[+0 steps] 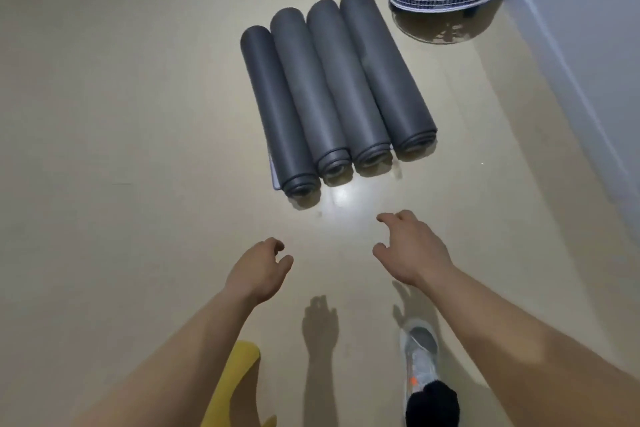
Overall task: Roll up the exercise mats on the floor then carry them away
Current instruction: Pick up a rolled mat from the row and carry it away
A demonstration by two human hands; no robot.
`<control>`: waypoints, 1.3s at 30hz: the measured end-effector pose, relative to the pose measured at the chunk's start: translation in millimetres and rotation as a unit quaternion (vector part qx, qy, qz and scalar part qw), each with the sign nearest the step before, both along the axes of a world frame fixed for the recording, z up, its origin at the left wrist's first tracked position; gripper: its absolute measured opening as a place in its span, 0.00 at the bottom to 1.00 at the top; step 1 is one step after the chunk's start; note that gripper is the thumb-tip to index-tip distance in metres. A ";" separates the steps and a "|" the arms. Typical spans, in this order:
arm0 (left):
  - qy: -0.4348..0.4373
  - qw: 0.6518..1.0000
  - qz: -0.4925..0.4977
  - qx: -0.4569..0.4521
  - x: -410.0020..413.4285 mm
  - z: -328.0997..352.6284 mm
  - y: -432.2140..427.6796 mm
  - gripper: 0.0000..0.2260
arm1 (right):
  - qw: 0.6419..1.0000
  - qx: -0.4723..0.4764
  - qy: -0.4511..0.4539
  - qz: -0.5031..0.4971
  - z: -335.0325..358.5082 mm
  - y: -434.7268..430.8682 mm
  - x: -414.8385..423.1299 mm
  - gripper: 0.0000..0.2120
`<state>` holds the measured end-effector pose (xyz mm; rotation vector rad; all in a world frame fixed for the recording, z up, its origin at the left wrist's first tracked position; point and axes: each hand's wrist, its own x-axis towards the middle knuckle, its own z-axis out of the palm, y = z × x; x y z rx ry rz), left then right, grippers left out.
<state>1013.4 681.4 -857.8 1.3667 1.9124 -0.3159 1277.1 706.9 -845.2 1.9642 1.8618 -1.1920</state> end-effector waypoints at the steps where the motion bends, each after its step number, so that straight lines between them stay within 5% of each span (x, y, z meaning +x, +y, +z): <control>1: 0.009 1.000 0.021 -0.004 -17.3 -2.6 13.6 0.21 | 1.000 -0.012 0.005 0.017 -4.2 20.2 -11.5 0.29; 7: 0.005 0.990 0.141 0.002 -88.7 -26.4 107.3 0.21 | 0.997 -0.054 0.001 0.057 -34.5 137.7 -68.7 0.31; 12: -0.023 0.992 0.127 -0.014 -131.4 -51.0 182.1 0.21 | 0.995 -0.095 -0.009 0.012 -62.6 217.1 -135.1 0.31; 25: 0.044 0.980 -0.162 -0.108 -223.0 -93.3 472.8 0.22 | 0.952 -0.200 0.069 -0.222 -134.6 361.0 -260.9 0.31; 32: 0.029 0.958 -0.282 -0.035 -219.9 -142.9 662.2 0.17 | 0.824 -0.244 0.018 -0.511 -179.0 392.9 -255.8 0.34; 39: 0.036 0.857 -0.514 -0.015 -242.6 -204.9 734.1 0.19 | 0.703 -0.195 -0.048 -0.682 -219.6 386.7 -348.7 0.35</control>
